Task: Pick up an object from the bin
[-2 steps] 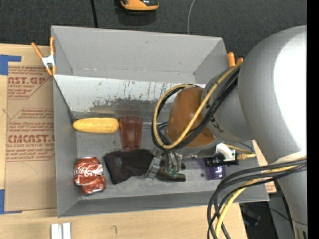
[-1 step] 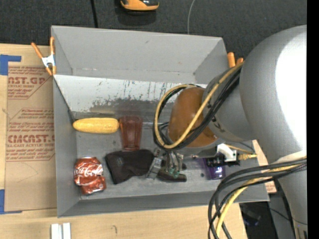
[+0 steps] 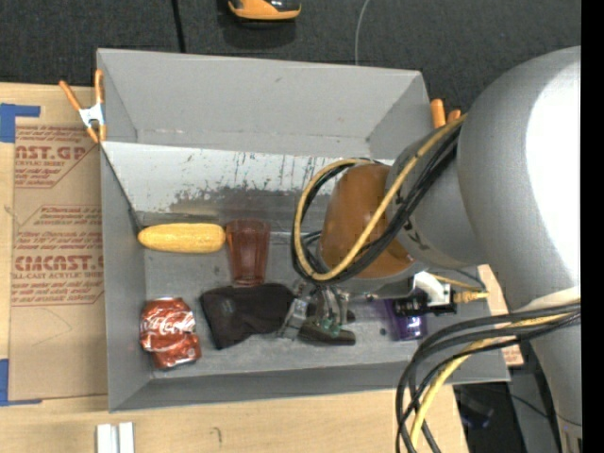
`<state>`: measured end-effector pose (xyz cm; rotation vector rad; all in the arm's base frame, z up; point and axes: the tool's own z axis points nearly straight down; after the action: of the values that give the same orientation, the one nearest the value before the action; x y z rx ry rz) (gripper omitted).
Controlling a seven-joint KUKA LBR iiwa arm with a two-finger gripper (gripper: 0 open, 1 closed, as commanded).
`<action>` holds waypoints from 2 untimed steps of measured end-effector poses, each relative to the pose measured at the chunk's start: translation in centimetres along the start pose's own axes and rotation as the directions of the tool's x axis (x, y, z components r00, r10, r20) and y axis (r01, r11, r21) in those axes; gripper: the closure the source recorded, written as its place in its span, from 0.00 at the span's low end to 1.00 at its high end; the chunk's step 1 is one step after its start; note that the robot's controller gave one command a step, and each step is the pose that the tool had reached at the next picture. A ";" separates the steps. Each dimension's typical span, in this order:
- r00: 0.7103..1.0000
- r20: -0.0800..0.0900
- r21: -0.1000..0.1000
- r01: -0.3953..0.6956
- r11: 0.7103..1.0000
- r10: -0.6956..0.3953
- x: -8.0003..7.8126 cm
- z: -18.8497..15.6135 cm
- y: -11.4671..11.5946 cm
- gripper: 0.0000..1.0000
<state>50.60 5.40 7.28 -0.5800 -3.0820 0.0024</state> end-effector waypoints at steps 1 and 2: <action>1.000 -0.001 0.000 0.002 1.000 -0.002 0.1 -1.5 0.1 1.00; 1.000 0.001 -0.002 0.002 1.000 -0.002 0.1 -3.0 0.1 1.00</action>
Offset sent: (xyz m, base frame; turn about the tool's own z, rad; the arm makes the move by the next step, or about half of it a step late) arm 0.0000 0.0001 0.0654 0.0000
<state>50.60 5.50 10.32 -0.5774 -3.0840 0.0003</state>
